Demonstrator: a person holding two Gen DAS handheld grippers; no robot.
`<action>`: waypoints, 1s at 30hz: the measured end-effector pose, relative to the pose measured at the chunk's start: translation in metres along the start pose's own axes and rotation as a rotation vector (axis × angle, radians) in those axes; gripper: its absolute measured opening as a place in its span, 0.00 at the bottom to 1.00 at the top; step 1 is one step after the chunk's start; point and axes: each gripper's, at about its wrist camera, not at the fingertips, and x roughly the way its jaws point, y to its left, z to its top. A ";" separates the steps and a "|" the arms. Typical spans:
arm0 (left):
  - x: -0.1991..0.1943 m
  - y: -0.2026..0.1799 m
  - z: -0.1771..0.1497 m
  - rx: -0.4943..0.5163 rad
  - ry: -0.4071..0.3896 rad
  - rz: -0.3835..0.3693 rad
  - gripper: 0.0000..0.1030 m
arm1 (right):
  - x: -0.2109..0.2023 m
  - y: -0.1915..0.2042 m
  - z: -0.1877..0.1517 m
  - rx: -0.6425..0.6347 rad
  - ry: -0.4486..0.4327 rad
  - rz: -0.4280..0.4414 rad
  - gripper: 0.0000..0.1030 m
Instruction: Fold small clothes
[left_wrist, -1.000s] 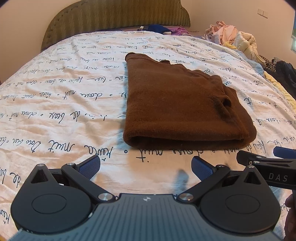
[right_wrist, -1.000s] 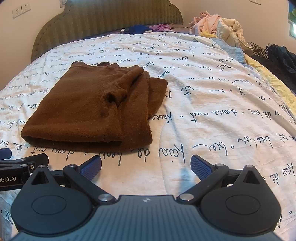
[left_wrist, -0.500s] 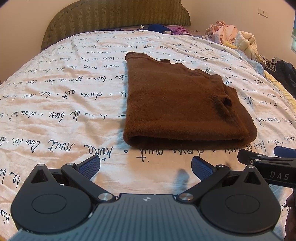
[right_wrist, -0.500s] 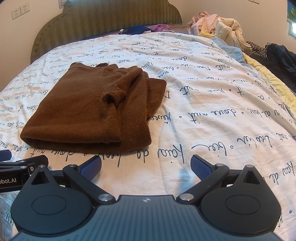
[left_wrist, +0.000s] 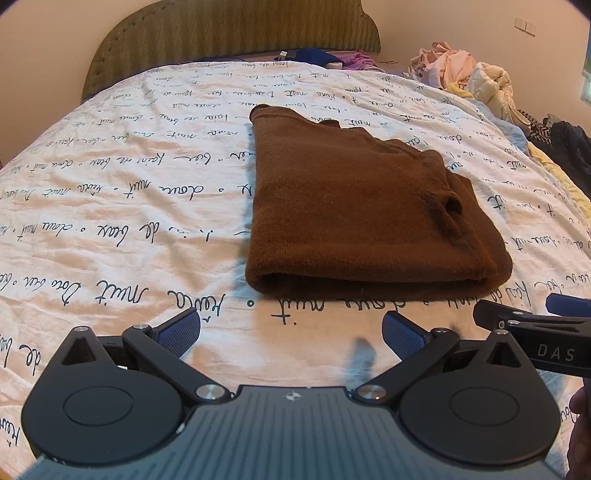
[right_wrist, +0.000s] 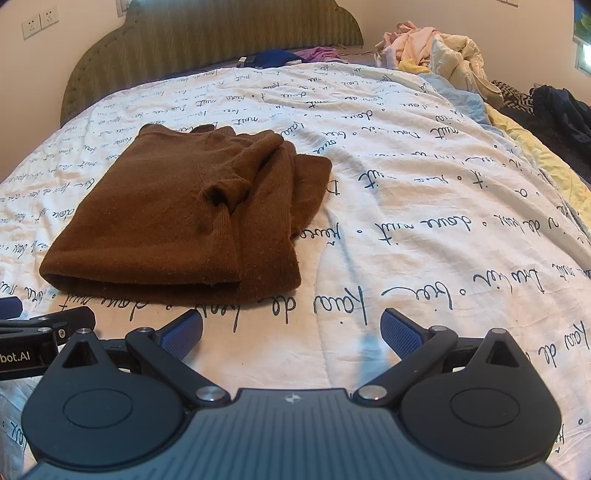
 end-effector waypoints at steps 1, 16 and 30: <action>0.000 0.000 0.000 0.002 0.000 0.000 1.00 | 0.000 0.000 0.000 0.000 0.000 0.001 1.00; 0.000 0.001 0.002 -0.005 0.001 -0.006 1.00 | -0.001 0.001 0.001 0.001 0.003 0.004 1.00; 0.000 0.000 0.002 -0.005 0.001 -0.004 1.00 | -0.001 0.001 0.001 0.002 0.004 0.004 1.00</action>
